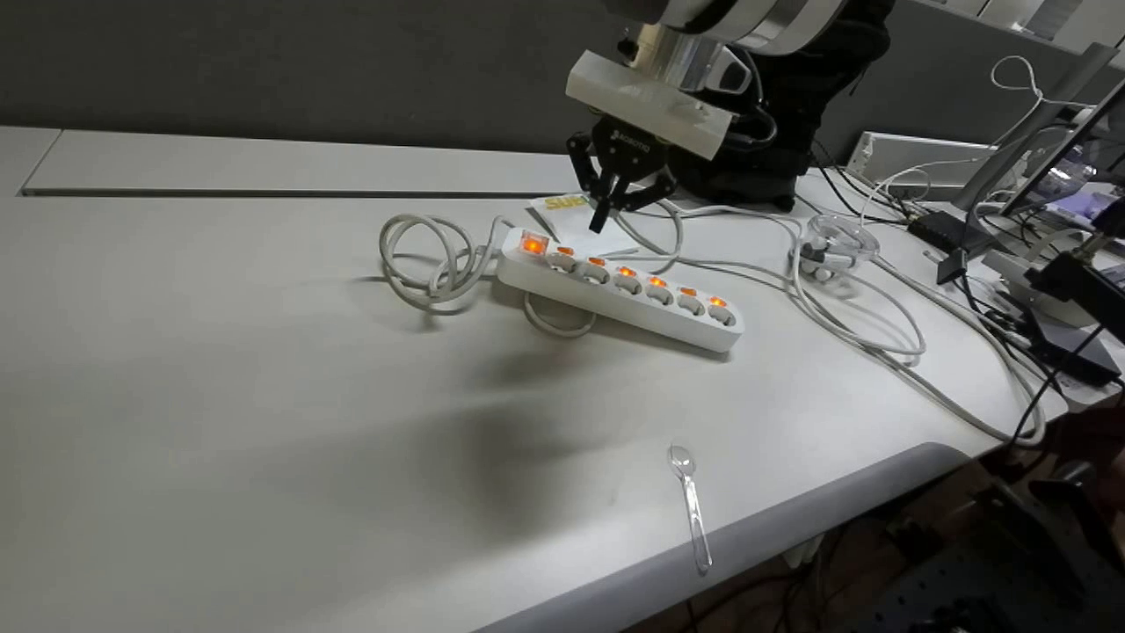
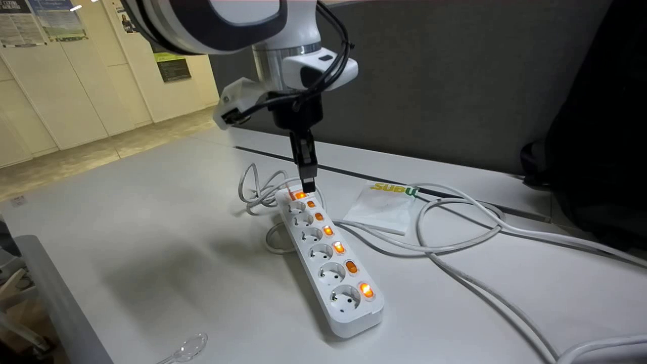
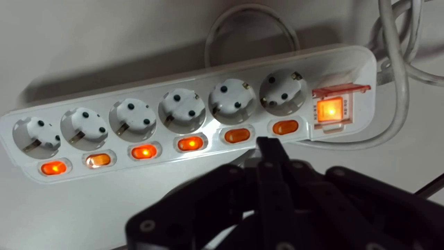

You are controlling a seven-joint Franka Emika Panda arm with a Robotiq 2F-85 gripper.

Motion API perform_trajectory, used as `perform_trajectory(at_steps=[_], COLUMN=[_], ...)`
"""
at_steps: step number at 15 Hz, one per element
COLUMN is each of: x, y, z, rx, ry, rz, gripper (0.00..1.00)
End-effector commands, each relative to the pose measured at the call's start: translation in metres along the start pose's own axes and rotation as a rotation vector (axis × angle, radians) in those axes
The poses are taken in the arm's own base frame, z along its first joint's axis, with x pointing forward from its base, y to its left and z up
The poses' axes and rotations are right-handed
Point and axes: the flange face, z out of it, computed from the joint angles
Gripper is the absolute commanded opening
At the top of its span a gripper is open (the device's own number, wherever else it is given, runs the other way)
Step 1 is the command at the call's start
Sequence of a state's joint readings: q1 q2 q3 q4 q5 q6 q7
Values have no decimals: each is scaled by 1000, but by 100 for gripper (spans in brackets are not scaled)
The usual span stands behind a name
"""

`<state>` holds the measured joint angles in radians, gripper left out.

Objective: Turn on the switch of the first slot from the left on the adapter

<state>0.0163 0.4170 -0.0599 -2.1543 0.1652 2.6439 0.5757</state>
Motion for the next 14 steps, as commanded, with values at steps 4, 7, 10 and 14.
perform_trajectory(at_steps=[4, 7, 10, 14], x=[7, 11, 17, 25], y=[-4, -3, -4, -4], z=[10, 15, 19, 24], rx=[15, 0, -20, -32], ry=[-90, -109, -97, -76], rz=[-11, -18, -20, -19], gripper=[0, 0, 0, 0])
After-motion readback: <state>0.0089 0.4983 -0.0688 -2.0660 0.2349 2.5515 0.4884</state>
